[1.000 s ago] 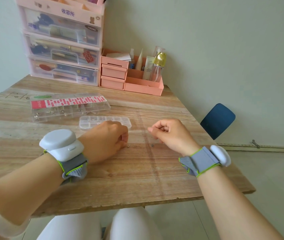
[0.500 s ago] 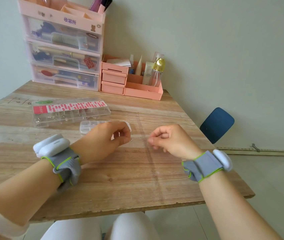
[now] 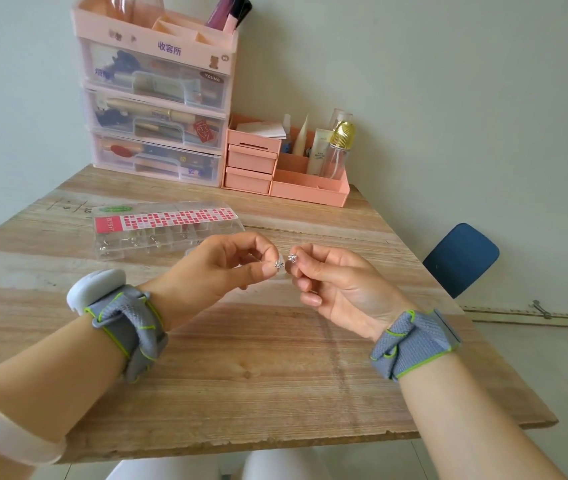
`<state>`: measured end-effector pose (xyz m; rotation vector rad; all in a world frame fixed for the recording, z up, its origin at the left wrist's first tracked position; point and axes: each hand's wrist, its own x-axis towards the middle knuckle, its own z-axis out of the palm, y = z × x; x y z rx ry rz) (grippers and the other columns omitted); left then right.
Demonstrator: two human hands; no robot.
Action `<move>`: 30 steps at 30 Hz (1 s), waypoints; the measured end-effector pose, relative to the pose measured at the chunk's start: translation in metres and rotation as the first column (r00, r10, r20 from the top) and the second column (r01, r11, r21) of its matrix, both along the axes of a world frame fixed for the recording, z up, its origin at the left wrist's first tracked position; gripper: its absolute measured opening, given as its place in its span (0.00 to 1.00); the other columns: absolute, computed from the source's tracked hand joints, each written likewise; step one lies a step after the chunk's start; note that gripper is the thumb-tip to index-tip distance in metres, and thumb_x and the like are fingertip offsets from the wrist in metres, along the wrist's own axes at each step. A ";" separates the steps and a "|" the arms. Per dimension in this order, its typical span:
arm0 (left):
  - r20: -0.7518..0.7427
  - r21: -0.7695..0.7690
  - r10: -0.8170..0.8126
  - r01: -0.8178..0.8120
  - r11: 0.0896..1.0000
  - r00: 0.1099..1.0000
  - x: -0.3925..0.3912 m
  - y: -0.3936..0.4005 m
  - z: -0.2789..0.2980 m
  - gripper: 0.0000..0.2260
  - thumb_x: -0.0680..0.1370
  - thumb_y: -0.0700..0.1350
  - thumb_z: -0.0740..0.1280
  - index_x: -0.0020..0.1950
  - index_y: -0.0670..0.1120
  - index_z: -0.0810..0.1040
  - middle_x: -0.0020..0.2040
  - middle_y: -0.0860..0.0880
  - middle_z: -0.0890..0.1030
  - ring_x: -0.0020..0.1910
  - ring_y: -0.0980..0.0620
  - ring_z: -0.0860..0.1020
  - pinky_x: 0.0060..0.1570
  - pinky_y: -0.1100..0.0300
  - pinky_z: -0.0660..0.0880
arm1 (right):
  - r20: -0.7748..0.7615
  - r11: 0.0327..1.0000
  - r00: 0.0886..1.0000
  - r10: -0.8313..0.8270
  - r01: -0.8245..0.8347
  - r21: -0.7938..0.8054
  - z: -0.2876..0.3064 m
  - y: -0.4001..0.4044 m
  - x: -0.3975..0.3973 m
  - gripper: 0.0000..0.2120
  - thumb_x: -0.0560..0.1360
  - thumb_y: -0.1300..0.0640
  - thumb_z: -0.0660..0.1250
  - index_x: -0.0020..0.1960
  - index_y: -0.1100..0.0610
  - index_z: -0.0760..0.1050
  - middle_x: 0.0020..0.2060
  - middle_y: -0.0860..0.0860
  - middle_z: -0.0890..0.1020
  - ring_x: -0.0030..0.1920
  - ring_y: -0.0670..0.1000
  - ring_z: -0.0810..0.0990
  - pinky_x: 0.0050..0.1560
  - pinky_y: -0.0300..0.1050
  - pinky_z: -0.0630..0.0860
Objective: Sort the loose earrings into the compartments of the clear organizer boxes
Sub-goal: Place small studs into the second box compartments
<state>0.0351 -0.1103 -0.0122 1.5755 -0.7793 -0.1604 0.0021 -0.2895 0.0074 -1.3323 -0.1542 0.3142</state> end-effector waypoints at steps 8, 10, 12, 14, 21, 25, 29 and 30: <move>0.026 0.032 0.135 -0.136 0.990 0.990 0.005 0.013 0.006 0.05 0.72 0.45 0.68 0.41 0.43 0.76 0.36 0.52 0.75 0.36 0.58 0.72 0.37 0.68 0.70 | 0.068 0.994 0.996 -0.063 0.069 -0.088 -0.006 0.004 0.009 0.02 0.68 0.60 0.66 0.41 0.58 0.74 0.32 0.48 0.74 0.30 0.43 0.67 0.27 0.34 0.60; 0.073 0.063 0.242 -0.247 0.967 0.967 0.010 0.020 0.010 0.02 0.73 0.42 0.66 0.41 0.45 0.76 0.36 0.52 0.75 0.36 0.58 0.73 0.39 0.69 0.71 | 0.171 0.967 0.979 -0.114 0.149 -0.208 -0.008 0.004 0.013 0.02 0.71 0.62 0.66 0.41 0.57 0.74 0.32 0.48 0.76 0.30 0.42 0.68 0.27 0.33 0.61; 0.121 0.098 0.348 -0.360 0.928 0.930 0.016 0.028 0.011 0.03 0.75 0.41 0.65 0.41 0.47 0.76 0.37 0.52 0.77 0.38 0.58 0.75 0.43 0.66 0.72 | 0.284 0.913 0.951 -0.119 0.217 -0.345 -0.008 0.005 0.016 0.06 0.74 0.64 0.65 0.40 0.56 0.75 0.33 0.48 0.79 0.31 0.42 0.71 0.28 0.33 0.64; 0.139 0.141 0.397 -0.415 0.899 0.907 0.020 0.032 0.010 0.03 0.76 0.42 0.65 0.42 0.47 0.75 0.41 0.55 0.81 0.44 0.56 0.79 0.49 0.60 0.75 | 0.374 0.855 0.925 -0.068 0.247 -0.456 -0.007 0.005 0.018 0.07 0.75 0.65 0.64 0.41 0.56 0.75 0.34 0.50 0.80 0.31 0.39 0.73 0.30 0.31 0.65; 0.362 0.376 0.362 -0.490 0.787 0.859 0.028 0.026 0.001 0.04 0.78 0.43 0.61 0.44 0.50 0.69 0.50 0.56 0.81 0.45 0.51 0.80 0.47 0.56 0.77 | 0.472 0.624 0.868 0.153 0.285 -0.727 -0.014 0.012 0.025 0.02 0.72 0.58 0.71 0.41 0.53 0.80 0.38 0.48 0.84 0.38 0.41 0.79 0.42 0.32 0.71; 0.469 0.414 0.329 -0.533 0.738 0.820 0.033 0.027 -0.004 0.03 0.79 0.42 0.58 0.47 0.48 0.66 0.56 0.51 0.81 0.36 0.54 0.78 0.34 0.69 0.71 | 0.494 0.577 0.841 0.221 0.296 -0.761 -0.013 0.023 0.028 0.02 0.72 0.56 0.71 0.43 0.54 0.82 0.39 0.47 0.84 0.36 0.39 0.78 0.40 0.32 0.72; 0.461 0.414 0.362 -0.557 0.720 0.811 0.035 0.030 -0.005 0.04 0.79 0.41 0.58 0.47 0.48 0.65 0.55 0.50 0.81 0.39 0.55 0.78 0.31 0.74 0.66 | 0.553 0.474 0.772 0.313 0.378 -0.796 -0.012 0.034 0.038 0.02 0.72 0.52 0.70 0.43 0.49 0.81 0.37 0.44 0.81 0.39 0.42 0.75 0.46 0.41 0.71; 0.465 0.415 0.366 -0.563 0.715 0.806 0.035 0.030 -0.005 0.04 0.79 0.41 0.58 0.47 0.48 0.65 0.54 0.51 0.81 0.36 0.56 0.77 0.32 0.73 0.66 | 0.568 0.441 0.752 0.333 0.409 -0.799 -0.012 0.035 0.040 0.02 0.72 0.51 0.69 0.43 0.48 0.81 0.37 0.42 0.79 0.42 0.44 0.73 0.49 0.45 0.71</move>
